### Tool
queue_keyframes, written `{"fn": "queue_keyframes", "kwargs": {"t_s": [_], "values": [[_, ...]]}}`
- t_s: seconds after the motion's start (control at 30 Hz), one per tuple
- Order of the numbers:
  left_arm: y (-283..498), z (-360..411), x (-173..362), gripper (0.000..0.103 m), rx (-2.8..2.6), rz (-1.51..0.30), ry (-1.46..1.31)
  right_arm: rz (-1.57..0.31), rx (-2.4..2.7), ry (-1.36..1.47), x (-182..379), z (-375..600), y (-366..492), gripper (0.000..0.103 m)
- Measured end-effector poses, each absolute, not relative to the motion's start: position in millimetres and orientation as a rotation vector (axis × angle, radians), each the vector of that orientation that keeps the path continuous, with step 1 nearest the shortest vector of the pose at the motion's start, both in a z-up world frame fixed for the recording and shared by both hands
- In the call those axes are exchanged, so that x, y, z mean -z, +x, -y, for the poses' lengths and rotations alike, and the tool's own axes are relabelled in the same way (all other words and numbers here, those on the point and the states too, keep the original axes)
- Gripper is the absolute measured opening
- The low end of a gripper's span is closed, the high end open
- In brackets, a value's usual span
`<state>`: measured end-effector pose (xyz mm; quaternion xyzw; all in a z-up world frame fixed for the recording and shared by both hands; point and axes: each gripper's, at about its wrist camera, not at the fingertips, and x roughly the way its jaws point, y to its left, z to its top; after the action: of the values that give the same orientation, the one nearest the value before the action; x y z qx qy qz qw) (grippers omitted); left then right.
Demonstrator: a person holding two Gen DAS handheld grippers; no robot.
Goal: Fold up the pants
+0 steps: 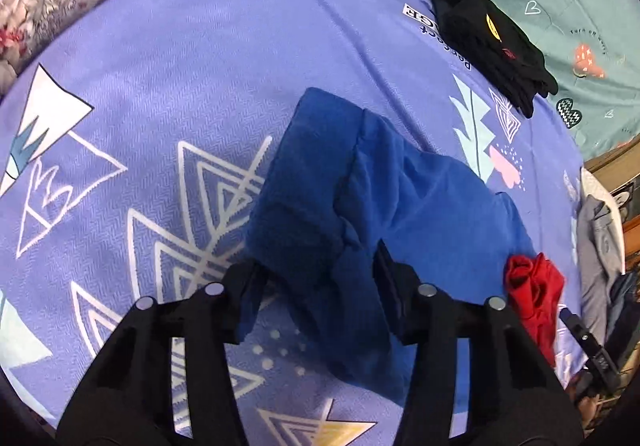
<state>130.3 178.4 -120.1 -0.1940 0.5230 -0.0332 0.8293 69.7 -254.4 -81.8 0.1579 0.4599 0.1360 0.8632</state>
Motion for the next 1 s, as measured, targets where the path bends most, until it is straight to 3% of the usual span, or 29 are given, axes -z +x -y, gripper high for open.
{"fn": "queue_keyframes", "kwargs": {"t_s": [0.1, 0.27, 0.53, 0.67, 0.77, 0.83, 0.87, 0.93, 0.97, 1.0], "values": [[126, -171, 105, 0.038, 0.077, -1.088, -0.375, -0.958, -0.283, 0.332, 81, 260, 66, 0.059], [113, -138, 43, 0.037, 0.142, -0.965, -0.248, -0.934, -0.275, 0.356, 78, 275, 60, 0.059], [87, -13, -27, 0.035, 0.427, -0.801, -0.030, -0.913, -0.271, 0.399, 77, 297, 46, 0.059], [83, 51, -9, 0.039, 0.561, -0.829, 0.038, -0.910, -0.241, 0.414, 75, 312, 37, 0.059], [99, 66, 30, 0.039, 0.628, -0.989, -0.036, -0.907, -0.227, 0.414, 72, 318, 31, 0.059], [109, 59, 48, 0.039, 0.612, -1.064, -0.088, -0.904, -0.222, 0.414, 70, 320, 29, 0.065], [109, 54, 51, 0.040, 0.598, -1.078, -0.107, -0.902, -0.219, 0.415, 70, 321, 30, 0.070], [106, 37, 46, 0.054, 0.590, -1.062, -0.125, -0.908, -0.236, 0.423, 71, 317, 35, 0.073], [104, 30, 43, 0.069, 0.575, -1.042, -0.119, -0.911, -0.251, 0.434, 72, 315, 38, 0.074], [101, 18, 36, 0.077, 0.546, -1.004, -0.116, -0.918, -0.276, 0.453, 72, 310, 43, 0.074]]}}
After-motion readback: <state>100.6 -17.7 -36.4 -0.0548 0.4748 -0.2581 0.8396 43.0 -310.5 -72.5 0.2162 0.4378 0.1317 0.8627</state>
